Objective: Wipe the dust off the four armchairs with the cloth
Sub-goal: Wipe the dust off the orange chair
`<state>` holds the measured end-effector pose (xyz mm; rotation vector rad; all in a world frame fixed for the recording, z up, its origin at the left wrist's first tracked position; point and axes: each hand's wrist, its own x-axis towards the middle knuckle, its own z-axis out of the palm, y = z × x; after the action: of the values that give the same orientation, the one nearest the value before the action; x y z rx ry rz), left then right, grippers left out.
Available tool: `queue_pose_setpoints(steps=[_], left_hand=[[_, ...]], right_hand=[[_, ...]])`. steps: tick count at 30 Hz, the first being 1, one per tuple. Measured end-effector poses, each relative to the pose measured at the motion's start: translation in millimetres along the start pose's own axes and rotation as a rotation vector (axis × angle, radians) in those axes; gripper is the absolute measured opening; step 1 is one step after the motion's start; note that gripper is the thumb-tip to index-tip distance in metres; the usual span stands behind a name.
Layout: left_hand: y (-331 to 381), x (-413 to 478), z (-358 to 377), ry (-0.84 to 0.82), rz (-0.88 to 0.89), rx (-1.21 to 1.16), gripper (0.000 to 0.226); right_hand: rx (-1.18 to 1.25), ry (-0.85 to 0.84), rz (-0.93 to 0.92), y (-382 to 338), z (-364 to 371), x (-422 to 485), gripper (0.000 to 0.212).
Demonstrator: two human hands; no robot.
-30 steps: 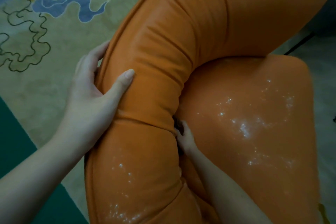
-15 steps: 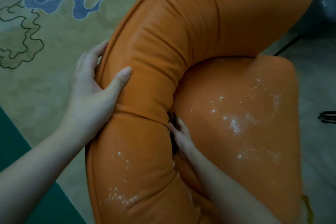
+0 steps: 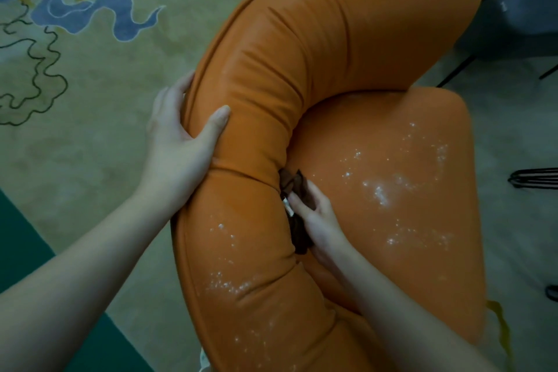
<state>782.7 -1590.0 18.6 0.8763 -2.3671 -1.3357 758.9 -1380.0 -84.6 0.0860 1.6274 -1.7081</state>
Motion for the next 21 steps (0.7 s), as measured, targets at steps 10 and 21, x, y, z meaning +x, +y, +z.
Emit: queue_pose_setpoints(steps=[10,21], left_hand=[[-4,3,-1,-0.063,-0.037,-0.075,0.054],[-8,4,-2,-0.072,-0.092,-0.29,0.044]], right_hand=[[-0.194,0.083,-0.174,-22,12,-32,0.02],[-0.215,0.197,-0.286,-41,35,-44,0.018]])
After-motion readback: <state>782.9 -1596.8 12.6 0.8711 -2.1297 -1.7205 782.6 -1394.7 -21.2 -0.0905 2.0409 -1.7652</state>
